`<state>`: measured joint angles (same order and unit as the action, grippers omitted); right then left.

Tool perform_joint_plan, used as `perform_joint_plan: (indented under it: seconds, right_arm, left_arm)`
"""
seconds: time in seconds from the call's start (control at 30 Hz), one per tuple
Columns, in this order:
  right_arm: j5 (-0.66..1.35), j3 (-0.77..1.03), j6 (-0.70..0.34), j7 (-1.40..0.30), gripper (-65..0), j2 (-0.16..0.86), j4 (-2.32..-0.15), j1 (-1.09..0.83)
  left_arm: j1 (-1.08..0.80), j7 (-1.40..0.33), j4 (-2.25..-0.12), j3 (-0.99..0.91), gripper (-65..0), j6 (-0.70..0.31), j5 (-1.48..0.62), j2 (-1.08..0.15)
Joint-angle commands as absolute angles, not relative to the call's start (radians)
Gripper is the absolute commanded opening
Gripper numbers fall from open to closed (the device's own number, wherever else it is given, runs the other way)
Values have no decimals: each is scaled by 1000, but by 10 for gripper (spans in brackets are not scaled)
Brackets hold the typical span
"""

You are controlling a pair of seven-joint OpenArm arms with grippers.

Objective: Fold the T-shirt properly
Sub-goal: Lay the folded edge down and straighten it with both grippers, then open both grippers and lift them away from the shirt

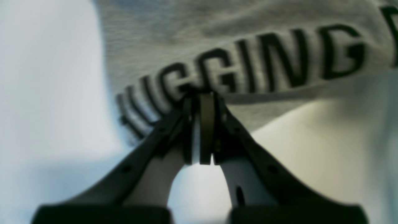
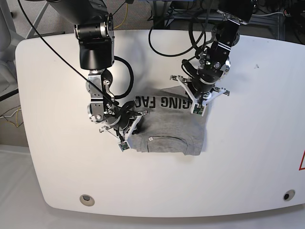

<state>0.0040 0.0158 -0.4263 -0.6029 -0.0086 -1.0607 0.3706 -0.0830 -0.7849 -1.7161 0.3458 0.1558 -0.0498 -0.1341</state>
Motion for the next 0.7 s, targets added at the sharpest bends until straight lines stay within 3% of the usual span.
perform_joint_plan:
  seconds: [0.0,0.27,0.67]
  right_arm:
    - [2,15,-430,-610,-644,-12,-1070,392]
    - [2,15,-430,-616,-644,-5,-1093,387]
    - [2,22,-430,-756,-644,87,-1359,343]
  left_arm:
    - [-71,-763,-1738,341,-631,156,-44,-130]
    - [-74,-763,-1787,344,-631,156,-45,-125]
    - [-77,-785,-1814,344,-631,156,-47,-90]
